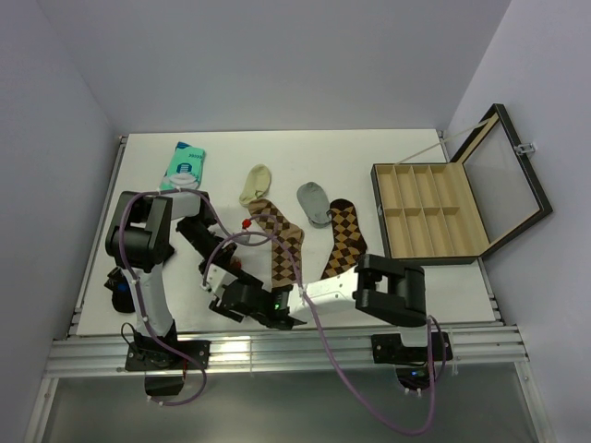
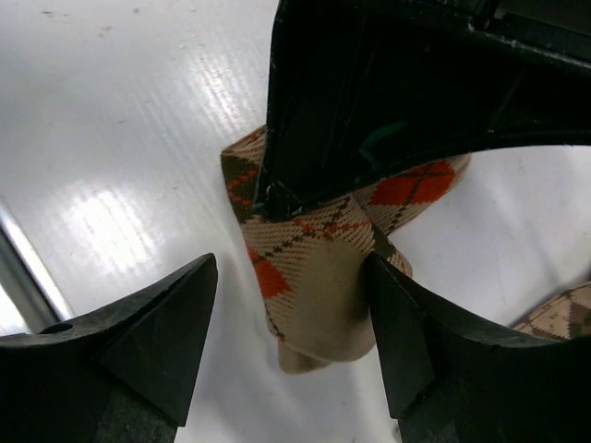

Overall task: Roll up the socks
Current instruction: Roll the sock at the center of the board.

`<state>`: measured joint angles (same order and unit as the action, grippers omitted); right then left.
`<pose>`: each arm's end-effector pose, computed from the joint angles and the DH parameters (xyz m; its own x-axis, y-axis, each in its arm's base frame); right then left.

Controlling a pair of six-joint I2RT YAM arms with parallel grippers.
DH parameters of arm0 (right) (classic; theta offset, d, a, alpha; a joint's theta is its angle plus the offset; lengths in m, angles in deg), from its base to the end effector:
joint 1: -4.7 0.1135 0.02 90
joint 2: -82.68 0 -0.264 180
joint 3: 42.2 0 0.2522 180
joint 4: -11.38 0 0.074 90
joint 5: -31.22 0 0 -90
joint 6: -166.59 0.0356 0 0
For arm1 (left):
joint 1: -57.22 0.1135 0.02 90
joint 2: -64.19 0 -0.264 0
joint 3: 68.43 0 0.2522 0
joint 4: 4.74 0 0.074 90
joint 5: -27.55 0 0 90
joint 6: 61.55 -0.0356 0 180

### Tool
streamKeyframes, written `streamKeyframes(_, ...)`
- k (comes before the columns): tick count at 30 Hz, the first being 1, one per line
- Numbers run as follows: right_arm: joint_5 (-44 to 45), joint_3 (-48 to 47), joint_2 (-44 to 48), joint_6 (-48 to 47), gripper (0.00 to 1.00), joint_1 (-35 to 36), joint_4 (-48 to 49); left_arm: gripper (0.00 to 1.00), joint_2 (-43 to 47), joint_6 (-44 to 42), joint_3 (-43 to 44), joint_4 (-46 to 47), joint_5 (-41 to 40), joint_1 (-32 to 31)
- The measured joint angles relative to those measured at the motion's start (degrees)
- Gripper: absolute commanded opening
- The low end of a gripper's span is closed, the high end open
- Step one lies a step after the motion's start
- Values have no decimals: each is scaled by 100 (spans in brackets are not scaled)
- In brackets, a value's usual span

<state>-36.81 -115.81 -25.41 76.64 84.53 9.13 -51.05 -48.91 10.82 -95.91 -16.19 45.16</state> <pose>0.0830 0.3871 0.1577 -0.1063 -0.5882 -0.8017 -0.8598 0.4594 -0.2230 0.2656 -0.0830 0.1255 -0.4460 0.7852 -0.4297 0.6987 0.0054 -0.7154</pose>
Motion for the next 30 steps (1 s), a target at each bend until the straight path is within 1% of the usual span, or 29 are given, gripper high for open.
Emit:
streamKeyframes(2, 212, -57, -133, -98, 72, 39, 63, 0, 0, 0, 0, 0, 0, 0)
streamKeyframes(5, 575, -101, -385, -267, 67, 94, 247, 0, 0, 0, 0, 0, 2, 2)
streamKeyframes(8, 911, -129, -577, -382, 60, 140, 455, 0, 0, 0, 0, 4, 2, 2)
streamKeyframes(10, 1064, -173, -643, -455, 52, 164, 501, 0, 0, 0, 0, 2, 0, 13)
streamKeyframes(11, 1115, -173, -660, -474, 47, 179, 522, 0, 0, -2, 0, 2, 2, 22)
streamKeyframes(12, 1154, -173, -664, -498, 22, 195, 531, 3, 0, -2, 0, 2, 9, 28)
streamKeyframes(13, 1196, -173, -664, -549, 10, 214, 531, 6, 0, 0, 0, 0, 15, 35)
streamKeyframes(14, 1261, -170, -664, -575, 10, 243, 535, 8, 2, 2, 9, -9, 20, 44)
streamKeyframes(16, 1357, -170, -662, -573, 9, 275, 546, 17, 15, 4, 17, -22, 35, 68)
streamKeyframes(17, 1364, -170, -664, -570, 8, 275, 544, 19, 26, 7, 17, -22, 37, 68)
streamKeyframes(18, 1366, -170, -662, -570, 5, 275, 546, 23, 44, 17, 20, -20, 39, 66)
streamKeyframes(20, 1388, -164, -660, -566, 5, 275, 553, 29, 83, 48, 42, -15, 39, 66)
streamKeyframes(24, 1471, -122, -616, -542, 5, 256, 575, 34, 262, 264, 125, 87, 55, 66)
streamKeyframes(30, 1639, -24, -485, -435, 3, 212, 590, 33, 702, 879, 140, 413, 162, 61)
